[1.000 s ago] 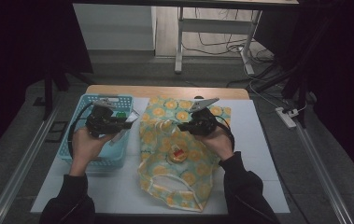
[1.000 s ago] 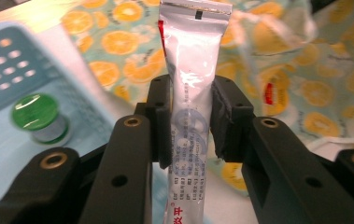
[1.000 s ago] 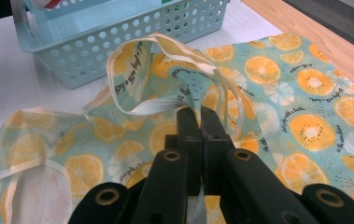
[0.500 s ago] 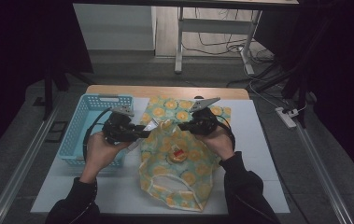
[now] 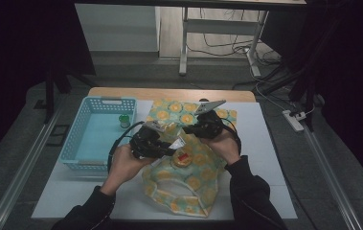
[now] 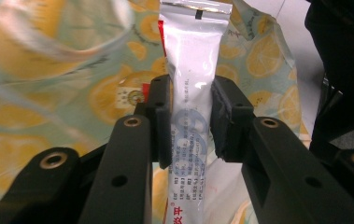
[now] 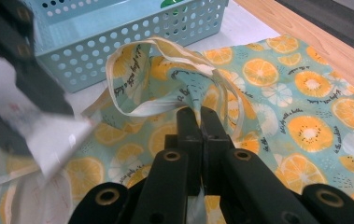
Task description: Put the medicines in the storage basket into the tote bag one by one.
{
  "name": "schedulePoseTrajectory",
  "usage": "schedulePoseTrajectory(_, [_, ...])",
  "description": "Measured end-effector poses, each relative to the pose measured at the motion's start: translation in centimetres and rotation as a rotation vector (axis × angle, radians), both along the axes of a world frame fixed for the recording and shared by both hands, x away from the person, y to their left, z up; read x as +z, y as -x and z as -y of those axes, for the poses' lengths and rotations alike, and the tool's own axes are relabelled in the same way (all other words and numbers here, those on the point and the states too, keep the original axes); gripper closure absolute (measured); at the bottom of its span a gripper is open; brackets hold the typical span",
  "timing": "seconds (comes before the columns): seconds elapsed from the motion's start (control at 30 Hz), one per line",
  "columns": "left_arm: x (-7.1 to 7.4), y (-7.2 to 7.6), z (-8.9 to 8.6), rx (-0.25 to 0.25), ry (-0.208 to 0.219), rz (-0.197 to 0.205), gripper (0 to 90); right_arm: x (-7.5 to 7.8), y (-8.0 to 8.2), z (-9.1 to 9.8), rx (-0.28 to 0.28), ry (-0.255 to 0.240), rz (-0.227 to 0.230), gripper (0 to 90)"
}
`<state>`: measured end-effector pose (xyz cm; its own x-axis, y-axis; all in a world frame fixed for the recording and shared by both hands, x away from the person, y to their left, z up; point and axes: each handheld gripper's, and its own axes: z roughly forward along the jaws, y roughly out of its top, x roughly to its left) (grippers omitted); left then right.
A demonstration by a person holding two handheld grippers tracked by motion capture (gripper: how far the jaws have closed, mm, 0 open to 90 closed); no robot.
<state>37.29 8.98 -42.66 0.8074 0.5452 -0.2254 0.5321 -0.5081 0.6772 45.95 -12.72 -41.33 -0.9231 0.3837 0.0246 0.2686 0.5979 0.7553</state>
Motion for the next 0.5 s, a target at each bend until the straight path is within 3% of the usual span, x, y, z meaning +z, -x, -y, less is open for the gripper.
schedulePoseTrajectory(0.2, [-1.4, -0.4, 2.1, -0.004, -0.037, 0.001, 70.5, 0.0, 0.0, 0.0, 0.001, 0.001, 0.002, 89.6])
schedulePoseTrajectory(0.5, [-3.2, -1.6, 3.5, 0.034, -0.075, 0.006, 70.5, -0.1, 0.1, -0.2, 0.002, 0.004, -0.002, 89.6])
